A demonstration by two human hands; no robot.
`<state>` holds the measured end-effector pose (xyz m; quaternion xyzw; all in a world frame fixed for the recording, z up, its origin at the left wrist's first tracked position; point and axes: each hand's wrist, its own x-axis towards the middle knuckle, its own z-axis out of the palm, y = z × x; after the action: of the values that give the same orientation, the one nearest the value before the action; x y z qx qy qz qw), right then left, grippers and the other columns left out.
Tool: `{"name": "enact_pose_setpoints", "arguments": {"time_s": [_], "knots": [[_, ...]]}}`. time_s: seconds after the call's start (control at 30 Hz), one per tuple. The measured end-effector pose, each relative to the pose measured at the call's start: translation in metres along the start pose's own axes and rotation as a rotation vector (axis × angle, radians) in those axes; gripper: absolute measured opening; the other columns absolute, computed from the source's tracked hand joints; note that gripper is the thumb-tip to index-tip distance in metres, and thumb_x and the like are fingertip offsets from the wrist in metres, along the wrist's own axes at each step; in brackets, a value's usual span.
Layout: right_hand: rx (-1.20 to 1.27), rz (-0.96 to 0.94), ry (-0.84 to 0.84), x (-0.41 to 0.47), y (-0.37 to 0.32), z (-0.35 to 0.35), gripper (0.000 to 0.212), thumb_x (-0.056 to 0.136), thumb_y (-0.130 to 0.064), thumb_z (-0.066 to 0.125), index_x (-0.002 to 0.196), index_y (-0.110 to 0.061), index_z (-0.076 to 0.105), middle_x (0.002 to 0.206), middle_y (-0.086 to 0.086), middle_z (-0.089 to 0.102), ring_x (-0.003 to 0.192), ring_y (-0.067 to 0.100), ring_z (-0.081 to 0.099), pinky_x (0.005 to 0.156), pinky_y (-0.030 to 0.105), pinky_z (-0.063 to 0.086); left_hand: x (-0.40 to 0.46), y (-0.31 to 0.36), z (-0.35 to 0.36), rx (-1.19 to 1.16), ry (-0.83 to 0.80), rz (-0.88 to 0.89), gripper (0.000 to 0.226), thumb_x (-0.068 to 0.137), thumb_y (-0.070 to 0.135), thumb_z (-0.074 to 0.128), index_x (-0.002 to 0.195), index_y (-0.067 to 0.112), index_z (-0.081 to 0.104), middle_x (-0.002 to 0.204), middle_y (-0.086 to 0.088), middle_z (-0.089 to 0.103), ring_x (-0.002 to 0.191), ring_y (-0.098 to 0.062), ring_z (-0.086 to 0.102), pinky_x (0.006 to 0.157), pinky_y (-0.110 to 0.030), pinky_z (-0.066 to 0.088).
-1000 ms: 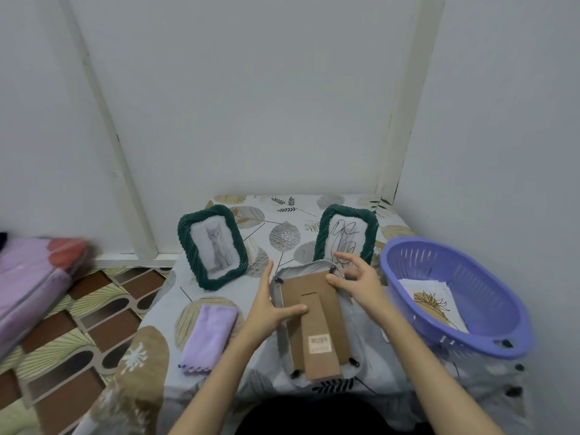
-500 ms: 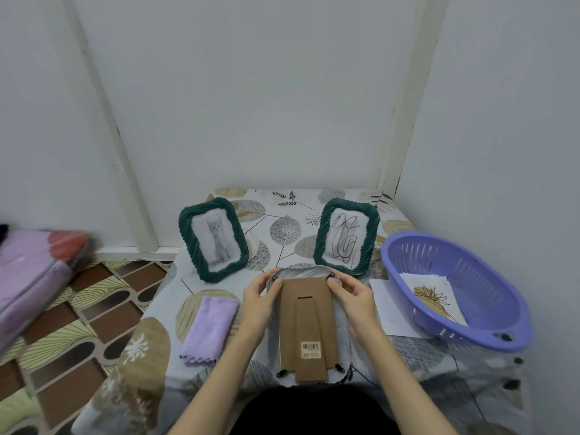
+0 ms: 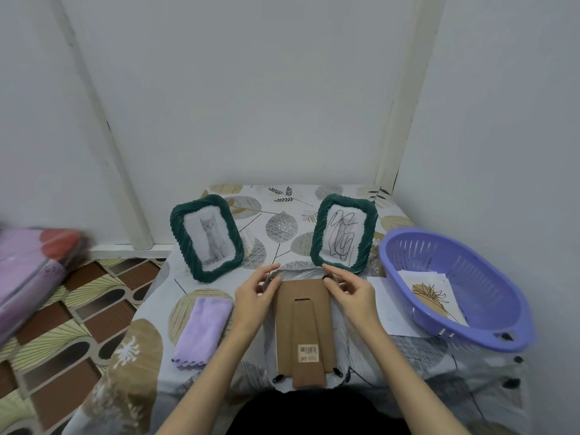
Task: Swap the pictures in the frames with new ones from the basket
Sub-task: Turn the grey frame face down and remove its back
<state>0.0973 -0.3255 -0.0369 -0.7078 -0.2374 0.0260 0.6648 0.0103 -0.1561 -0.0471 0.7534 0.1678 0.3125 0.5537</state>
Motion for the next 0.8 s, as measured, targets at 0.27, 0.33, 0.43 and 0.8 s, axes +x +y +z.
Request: {"name": "enact_pose_setpoints", "arguments": {"time_s": [0.27,0.33,0.43,0.8], "knots": [[-0.108,0.045,-0.076,0.031,0.016,-0.001,0.023,0.08,-0.01,0.069,0.09,-0.032,0.07,0.075,0.002,0.059,0.06,0.018,0.046,0.058,0.024,0.042,0.024,-0.017,0.002,0.169,0.01,0.009,0.013,0.083,0.015,0.066,0.095,0.018,0.07,0.083,0.011,0.066,0.069,-0.001,0.057,0.065,-0.004,0.041],[-0.136,0.047,-0.088,0.032,0.017,0.002,0.022,0.08,-0.01,0.068,0.088,-0.03,0.069,0.074,0.0,0.057,0.059,0.015,0.044,0.058,0.02,0.041,0.024,-0.02,0.002,0.22,-0.001,0.008,0.007,0.084,0.017,0.065,0.09,0.022,0.068,0.079,0.01,0.066,0.071,-0.005,0.057,0.065,-0.006,0.041],[-0.249,0.067,-0.128,0.035,0.022,0.005,0.02,0.081,-0.013,0.066,0.089,-0.032,0.067,0.073,-0.005,0.057,0.054,0.011,0.041,0.057,0.018,0.039,0.03,-0.032,0.001,0.376,-0.078,-0.043,0.012,0.083,0.03,0.062,0.087,0.02,0.067,0.083,0.006,0.068,0.078,-0.013,0.06,0.075,-0.022,0.047],[-0.983,-0.036,-0.441,-0.029,0.028,-0.01,0.073,0.065,-0.075,0.024,0.122,-0.038,0.052,0.125,-0.01,0.045,0.118,0.013,0.036,0.085,0.031,0.026,0.021,-0.048,-0.017,0.74,-0.311,-0.007,0.076,0.059,0.067,0.03,0.112,0.023,0.062,0.116,-0.001,0.055,0.111,-0.024,0.045,0.093,-0.03,0.033]]}}
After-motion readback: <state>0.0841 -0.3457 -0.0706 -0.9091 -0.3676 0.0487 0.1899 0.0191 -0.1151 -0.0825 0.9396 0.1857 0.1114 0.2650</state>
